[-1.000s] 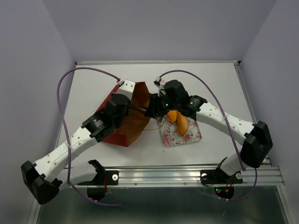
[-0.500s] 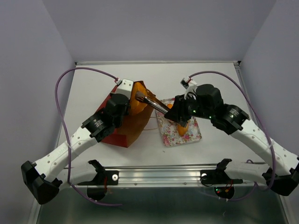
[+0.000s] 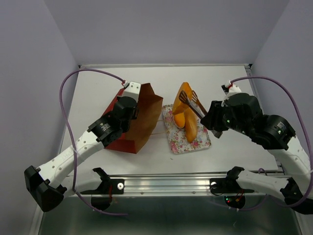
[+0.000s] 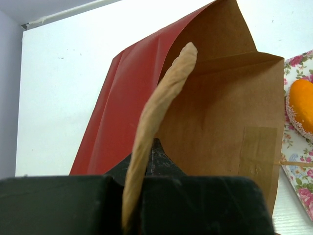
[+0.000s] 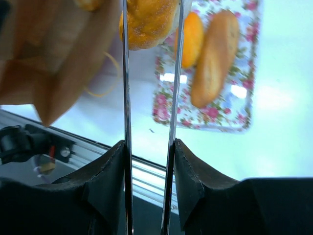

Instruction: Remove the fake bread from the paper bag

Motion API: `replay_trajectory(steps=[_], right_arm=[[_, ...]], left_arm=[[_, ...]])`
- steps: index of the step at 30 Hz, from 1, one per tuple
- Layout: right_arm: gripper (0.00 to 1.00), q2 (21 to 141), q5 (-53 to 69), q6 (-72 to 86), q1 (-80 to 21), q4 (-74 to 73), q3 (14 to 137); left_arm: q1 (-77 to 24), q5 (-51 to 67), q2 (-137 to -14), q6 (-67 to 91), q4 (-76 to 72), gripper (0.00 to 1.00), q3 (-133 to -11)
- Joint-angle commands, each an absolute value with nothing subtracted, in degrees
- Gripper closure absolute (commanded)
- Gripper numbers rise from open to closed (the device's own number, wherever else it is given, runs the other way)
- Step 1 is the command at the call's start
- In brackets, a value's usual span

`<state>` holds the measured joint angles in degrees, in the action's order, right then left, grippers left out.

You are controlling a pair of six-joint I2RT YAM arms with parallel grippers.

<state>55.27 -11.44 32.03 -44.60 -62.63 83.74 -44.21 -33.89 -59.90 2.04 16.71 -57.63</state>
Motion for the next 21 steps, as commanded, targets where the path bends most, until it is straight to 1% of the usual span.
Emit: replay_trajectory(steps=[1,4,7,12,15,21], right_arm=[[0.99,56.25,-18.46,35.15,-44.30,-70.39,86.48],[0.99,56.87,-16.97,34.54,-44.30,-72.07,85.78],[0.99,57.13,-10.58,32.09,-44.30,-70.85,84.21],[0.99,58.97,-4.40,29.89,-44.30,-68.12,77.63],[0.99,60.64,-1.42,28.13,-44.30,-67.50,75.77],[0.91,63.01,-0.44,25.58,-44.30,-66.97,74.27]], left_arm=[[-44.47,-35.24,-59.06,3.34,15.55,1.00,-60.38],[-44.38,-35.59,-58.97,3.25,15.56,1.00,-60.64],[-44.38,-35.59,-58.80,3.08,15.56,1.00,-61.00],[-44.38,-35.60,-58.36,2.99,15.64,1.00,-60.73],[-44.38,-35.68,-58.18,2.99,15.73,1.00,-60.82],[-44.38,-35.68,-57.39,3.08,15.65,1.00,-60.56]])
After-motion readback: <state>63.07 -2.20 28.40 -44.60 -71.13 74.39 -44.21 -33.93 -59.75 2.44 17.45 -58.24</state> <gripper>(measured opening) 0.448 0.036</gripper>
